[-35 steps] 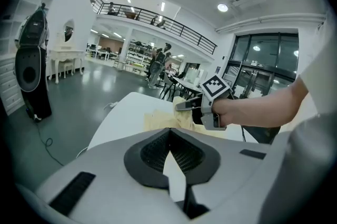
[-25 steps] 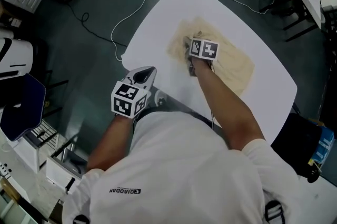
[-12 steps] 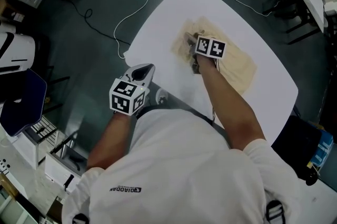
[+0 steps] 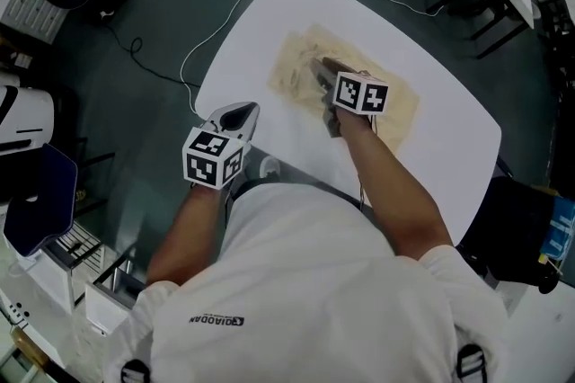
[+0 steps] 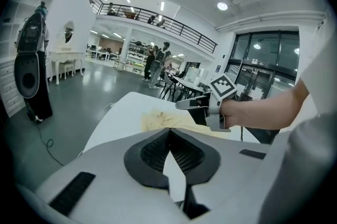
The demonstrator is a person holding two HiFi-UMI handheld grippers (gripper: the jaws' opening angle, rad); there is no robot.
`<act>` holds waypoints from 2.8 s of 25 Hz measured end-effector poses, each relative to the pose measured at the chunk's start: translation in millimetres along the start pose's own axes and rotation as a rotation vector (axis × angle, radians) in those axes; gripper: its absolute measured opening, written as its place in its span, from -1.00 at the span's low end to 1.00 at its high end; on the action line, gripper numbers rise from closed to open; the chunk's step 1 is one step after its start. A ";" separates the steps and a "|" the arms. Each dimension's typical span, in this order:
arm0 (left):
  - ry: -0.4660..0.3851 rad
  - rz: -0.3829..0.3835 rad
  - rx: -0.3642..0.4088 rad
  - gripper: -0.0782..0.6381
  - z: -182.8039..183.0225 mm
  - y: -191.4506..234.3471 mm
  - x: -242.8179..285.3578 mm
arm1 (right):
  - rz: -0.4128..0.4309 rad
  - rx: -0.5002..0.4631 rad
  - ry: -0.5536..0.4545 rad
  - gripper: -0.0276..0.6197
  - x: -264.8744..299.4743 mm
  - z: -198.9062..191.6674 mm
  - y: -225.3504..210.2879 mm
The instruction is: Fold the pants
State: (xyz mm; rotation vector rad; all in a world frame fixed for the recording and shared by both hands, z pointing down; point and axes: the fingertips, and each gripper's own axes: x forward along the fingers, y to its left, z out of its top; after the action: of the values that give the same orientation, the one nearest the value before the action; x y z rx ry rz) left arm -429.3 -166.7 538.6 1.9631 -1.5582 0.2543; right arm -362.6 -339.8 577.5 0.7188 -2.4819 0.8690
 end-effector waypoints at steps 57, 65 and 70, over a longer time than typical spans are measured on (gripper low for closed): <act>0.124 0.057 0.191 -0.71 -27.4 -232.8 58.6 | -0.255 0.458 -0.045 -0.20 -221.9 -155.6 -309.3; 0.141 0.052 0.192 -0.71 -29.5 -236.1 58.8 | -0.293 0.383 0.019 -0.62 -217.1 -159.1 -310.5; 0.136 0.048 0.190 -0.71 -27.0 -230.1 61.7 | -0.276 0.397 0.022 -0.78 -211.5 -155.6 -309.1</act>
State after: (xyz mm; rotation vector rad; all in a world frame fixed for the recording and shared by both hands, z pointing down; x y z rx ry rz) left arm -191.1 -174.3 512.6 2.0065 -1.5413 0.5631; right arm 16.8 -374.6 716.6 1.1427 -2.1389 1.2645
